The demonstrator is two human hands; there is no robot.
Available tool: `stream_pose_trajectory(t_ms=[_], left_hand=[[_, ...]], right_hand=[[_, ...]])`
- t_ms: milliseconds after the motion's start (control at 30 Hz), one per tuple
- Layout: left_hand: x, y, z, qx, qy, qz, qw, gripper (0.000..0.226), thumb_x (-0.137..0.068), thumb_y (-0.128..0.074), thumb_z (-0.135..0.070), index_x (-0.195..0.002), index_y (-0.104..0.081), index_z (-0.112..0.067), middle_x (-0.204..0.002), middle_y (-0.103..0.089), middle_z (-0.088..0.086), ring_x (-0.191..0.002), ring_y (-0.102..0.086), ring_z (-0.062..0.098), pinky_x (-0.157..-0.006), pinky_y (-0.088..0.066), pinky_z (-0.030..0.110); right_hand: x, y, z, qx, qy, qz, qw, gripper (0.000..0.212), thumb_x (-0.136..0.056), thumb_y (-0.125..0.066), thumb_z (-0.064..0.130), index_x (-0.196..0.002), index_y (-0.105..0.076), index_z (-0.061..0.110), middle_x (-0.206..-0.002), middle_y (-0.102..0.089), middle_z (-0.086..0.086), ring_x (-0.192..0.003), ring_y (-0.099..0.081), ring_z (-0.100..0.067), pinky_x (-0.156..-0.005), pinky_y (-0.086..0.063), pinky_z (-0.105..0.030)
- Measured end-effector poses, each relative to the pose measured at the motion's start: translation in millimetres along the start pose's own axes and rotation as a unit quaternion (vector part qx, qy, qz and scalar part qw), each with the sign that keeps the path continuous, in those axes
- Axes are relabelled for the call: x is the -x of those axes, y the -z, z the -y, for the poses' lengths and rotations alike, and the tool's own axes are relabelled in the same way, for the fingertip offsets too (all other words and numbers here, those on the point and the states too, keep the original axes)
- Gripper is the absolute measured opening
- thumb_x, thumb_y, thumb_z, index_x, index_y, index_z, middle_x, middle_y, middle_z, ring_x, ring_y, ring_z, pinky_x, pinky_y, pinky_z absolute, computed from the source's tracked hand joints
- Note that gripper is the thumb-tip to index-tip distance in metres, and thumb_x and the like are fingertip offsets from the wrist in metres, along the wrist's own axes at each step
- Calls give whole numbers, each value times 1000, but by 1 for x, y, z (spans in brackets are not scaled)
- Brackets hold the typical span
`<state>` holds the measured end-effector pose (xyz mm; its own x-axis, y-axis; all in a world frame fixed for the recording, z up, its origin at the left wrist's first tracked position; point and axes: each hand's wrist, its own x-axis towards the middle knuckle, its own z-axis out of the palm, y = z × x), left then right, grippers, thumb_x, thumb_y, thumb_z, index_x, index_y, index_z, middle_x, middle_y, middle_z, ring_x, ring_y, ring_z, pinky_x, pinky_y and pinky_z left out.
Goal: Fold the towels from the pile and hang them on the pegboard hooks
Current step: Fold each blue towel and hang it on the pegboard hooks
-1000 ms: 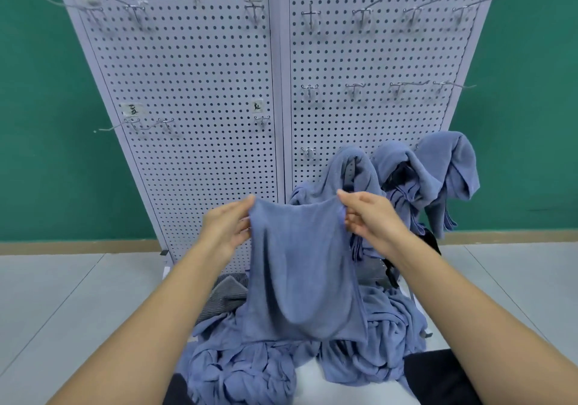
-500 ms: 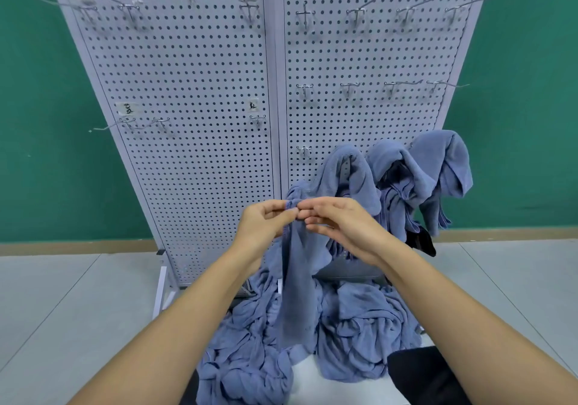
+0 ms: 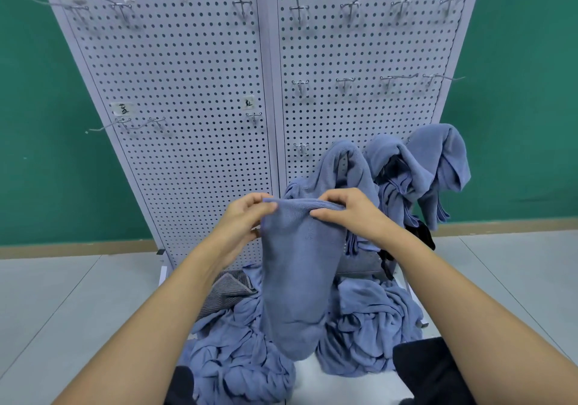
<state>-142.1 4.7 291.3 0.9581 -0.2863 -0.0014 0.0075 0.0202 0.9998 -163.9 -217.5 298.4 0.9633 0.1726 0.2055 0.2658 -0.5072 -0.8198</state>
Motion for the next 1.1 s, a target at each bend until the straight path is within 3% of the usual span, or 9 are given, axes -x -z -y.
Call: stream_pose_trajectory(t_ms=[67,233,333,467,633,800,933,1033,1100], left_hand=[[0,-2,6,-74,-4,22,997,26,-80,-75,-20,-103,-64,-24,-90,-69,-5,-81,-63,9,-72,-50,25],[-1,-10,10,-182,-48,23,982,7,-85,-70,-15,-80,-72,-20,-72,-68,-11,-67,-58,-1,-62,-45,11],[-4,-6,9,-195,-34,10,980,7,-84,-72,-17,-77,-71,-15,-67,-66,-4,-62,-55,4,-56,-44,15],[-7,-20,19,-246,-36,-90,964,19,-79,-75,-19,-65,-64,-15,-59,-59,3,-52,-53,12,-48,-50,24],[-12,-35,24,-193,-36,-141,970,22,-83,-71,-23,-70,-60,-10,-71,-67,19,-62,-62,24,-60,-59,36],[-3,-42,16,-133,-45,-91,986,26,-88,-65,-29,-86,-66,-4,-74,-63,8,-60,-55,7,-50,-45,12],[0,-39,11,-120,-44,-27,991,31,-79,-72,-43,-92,-66,-15,-86,-65,3,-78,-62,12,-69,-55,21],[2,-37,15,-169,-46,3,985,36,-75,-78,-30,-105,-60,-22,-102,-67,-3,-94,-66,11,-83,-55,26],[1,-36,17,-186,-59,-8,981,30,-81,-73,-15,-108,-59,-18,-103,-67,1,-98,-65,18,-87,-54,32]], right_hand=[[-1,-4,2,12,7,7,1000,10,-85,-71,20,-86,-70,10,-76,-61,2,-71,-51,-6,-68,-40,-20],[1,-3,3,16,-1,5,1000,10,-83,-73,23,-87,-73,13,-79,-67,2,-72,-56,-2,-69,-45,-17],[4,2,-1,21,-24,-16,999,10,-82,-74,27,-85,-74,17,-82,-70,6,-75,-59,2,-67,-46,-11],[2,-9,-5,85,-68,-52,993,16,-81,-74,25,-77,-69,10,-65,-63,-1,-57,-50,-5,-53,-40,-13],[3,-32,0,-133,-172,-42,975,16,-86,-68,15,-82,-55,9,-61,-56,-1,-48,-54,-5,-53,-54,-25],[4,-33,11,-280,-180,-26,943,17,-92,-62,16,-83,-50,10,-60,-54,1,-52,-53,-7,-71,-60,-33],[6,-27,11,-305,-161,-25,938,15,-97,-51,10,-99,-61,-1,-56,-59,6,-51,-57,-5,-83,-55,-36],[7,-23,11,-299,-156,-21,941,24,-96,-46,4,-111,-63,-1,-86,-69,-10,-74,-66,-14,-84,-56,-30],[9,-20,11,-302,-155,-8,941,23,-95,-47,2,-108,-65,3,-90,-69,-10,-77,-65,-14,-83,-56,-28]])
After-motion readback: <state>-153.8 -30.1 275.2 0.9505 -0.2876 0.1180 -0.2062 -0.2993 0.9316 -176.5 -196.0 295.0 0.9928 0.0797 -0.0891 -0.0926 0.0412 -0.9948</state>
